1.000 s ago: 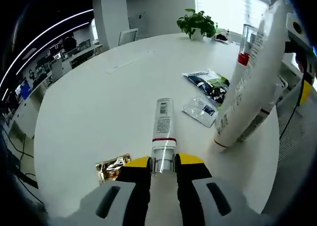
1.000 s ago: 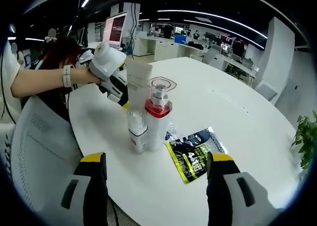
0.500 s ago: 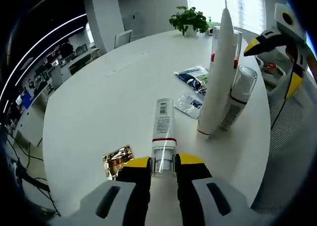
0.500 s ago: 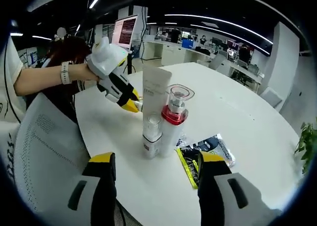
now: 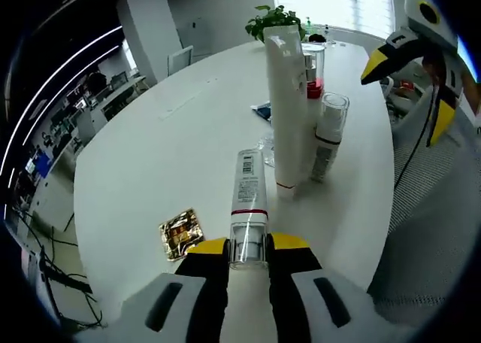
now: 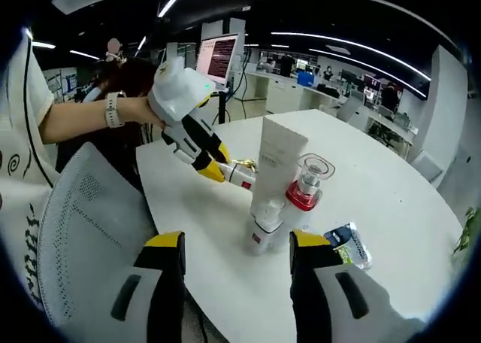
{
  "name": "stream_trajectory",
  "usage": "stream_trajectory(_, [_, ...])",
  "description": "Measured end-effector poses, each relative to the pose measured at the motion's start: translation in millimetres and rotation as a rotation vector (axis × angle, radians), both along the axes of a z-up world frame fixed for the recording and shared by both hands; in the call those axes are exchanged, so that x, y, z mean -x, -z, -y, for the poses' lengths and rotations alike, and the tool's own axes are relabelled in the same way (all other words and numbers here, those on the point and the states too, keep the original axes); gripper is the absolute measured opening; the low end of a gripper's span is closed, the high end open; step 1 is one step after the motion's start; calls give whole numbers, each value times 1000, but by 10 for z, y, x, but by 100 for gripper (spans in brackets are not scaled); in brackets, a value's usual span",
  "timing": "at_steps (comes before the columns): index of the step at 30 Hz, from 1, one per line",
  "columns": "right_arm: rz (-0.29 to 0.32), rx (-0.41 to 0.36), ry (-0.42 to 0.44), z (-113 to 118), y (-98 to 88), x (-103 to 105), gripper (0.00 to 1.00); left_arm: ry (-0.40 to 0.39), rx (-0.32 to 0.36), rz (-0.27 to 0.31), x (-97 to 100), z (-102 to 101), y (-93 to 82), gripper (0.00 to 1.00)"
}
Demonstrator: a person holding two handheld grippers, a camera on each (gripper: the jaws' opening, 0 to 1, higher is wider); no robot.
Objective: Arrange the skincare products in the storage area until every visible bottle or jar stands upright without overlapping.
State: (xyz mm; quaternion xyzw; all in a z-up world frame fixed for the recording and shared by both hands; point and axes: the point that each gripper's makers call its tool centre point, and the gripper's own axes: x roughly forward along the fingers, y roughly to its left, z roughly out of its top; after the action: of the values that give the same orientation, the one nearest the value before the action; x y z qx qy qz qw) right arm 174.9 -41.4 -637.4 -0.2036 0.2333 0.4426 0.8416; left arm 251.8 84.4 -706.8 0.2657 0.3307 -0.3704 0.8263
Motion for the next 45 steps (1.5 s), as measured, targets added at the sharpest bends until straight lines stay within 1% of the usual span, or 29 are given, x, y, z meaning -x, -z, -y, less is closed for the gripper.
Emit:
stream_trajectory(2, [42, -21, -39, -87, -68, 11, 52, 7, -22, 4, 28, -38, -23, 18])
stream_trajectory(3, [27, -20, -33, -108, -67, 36, 51, 10, -25, 4, 36, -46, -26, 18])
stream_trajectory(4, [29, -19, -51, -153, -68, 48, 51, 12, -28, 4, 54, -55, -41, 18])
stream_trajectory(6, [59, -26, -70, -171, -98, 13, 49, 20, -33, 4, 89, -60, -62, 18])
stream_trajectory(7, [57, -23, -79, -171, -94, 19, 49, 24, -37, 3, 109, -59, -68, 18])
stream_trajectory(8, [42, -21, -98, -184, -77, 55, 49, 26, -45, 5, 127, -68, -75, 18])
stream_trajectory(10, [49, -19, -129, -211, -83, 67, 47, 29, -57, 6, 149, -95, -86, 18])
stream_trajectory(11, [111, -27, -191, -373, -138, 45, 47, 30, -58, 7, 159, -105, -91, 18])
stream_trajectory(12, [104, -22, -192, -410, -118, 73, 46, 33, -62, 7, 179, -122, -97, 18])
stream_trajectory(13, [124, -14, -200, -473, -118, 68, 45, 36, -68, 5, 196, -138, -99, 18])
stream_trajectory(15, [113, -24, -234, -605, -82, 126, 45, 45, -75, 0, 249, -152, -99, 18])
stream_trajectory(18, [112, 10, -263, -679, -20, 160, 45, 58, -85, -2, 304, -154, -108, 18])
stream_trajectory(20, [141, 48, -293, -734, 17, 149, 44, 67, -88, -5, 333, -158, -134, 18])
stream_trajectory(21, [152, 57, -294, -753, 26, 148, 41, 71, -89, -4, 348, -153, -147, 18])
stream_trajectory(22, [159, 91, -297, -771, 60, 125, 39, 76, -92, -5, 375, -152, -167, 18])
stream_trajectory(23, [181, 106, -302, -786, 58, 117, 39, 78, -94, -5, 393, -151, -181, 18])
stream_trajectory(24, [189, 110, -305, -815, 78, 80, 40, 79, -98, 0, 409, -153, -198, 18])
stream_trajectory(25, [163, 117, -306, -826, 123, 100, 41, 87, -103, 6, 425, -150, -214, 18])
stream_trajectory(26, [171, 120, -310, -850, 128, 82, 41, 94, -102, 6, 450, -143, -236, 18])
stream_trajectory(28, [211, 147, -317, -880, 136, 23, 39, 97, -95, 1, 472, -135, -255, 18])
stream_trajectory(30, [235, 181, -325, -895, 163, -17, 39, 111, -91, 1, 530, -98, -290, 18])
stream_trajectory(32, [220, 183, -335, -925, 207, -23, 40, 124, -105, 3, 566, -73, -309, 18])
stream_trajectory(34, [228, 205, -343, -932, 246, -63, 39, 142, -121, 0, 605, -47, -330, 18])
stream_trajectory(35, [263, 245, -357, -921, 254, -107, 39, 143, -122, -1, 615, -37, -344, 18])
stream_trajectory(36, [275, 261, -364, -924, 267, -120, 39, 148, -124, 2, 622, -28, -359, 18])
stream_trajectory(39, [282, 268, -384, -974, 310, -104, 37, 168, -132, 2, 648, -5, -395, 18])
stream_trajectory(42, [315, 309, -398, -980, 357, -142, 38, 190, -146, 8, 679, 10, -417, 18])
stream_trajectory(43, [324, 320, -404, -978, 366, -148, 37, 205, -153, 20, 682, 20, -426, 18])
stream_trajectory(45, [331, 326, -412, -983, 387, -152, 35, 224, -162, 13, 719, 47, -432, 18])
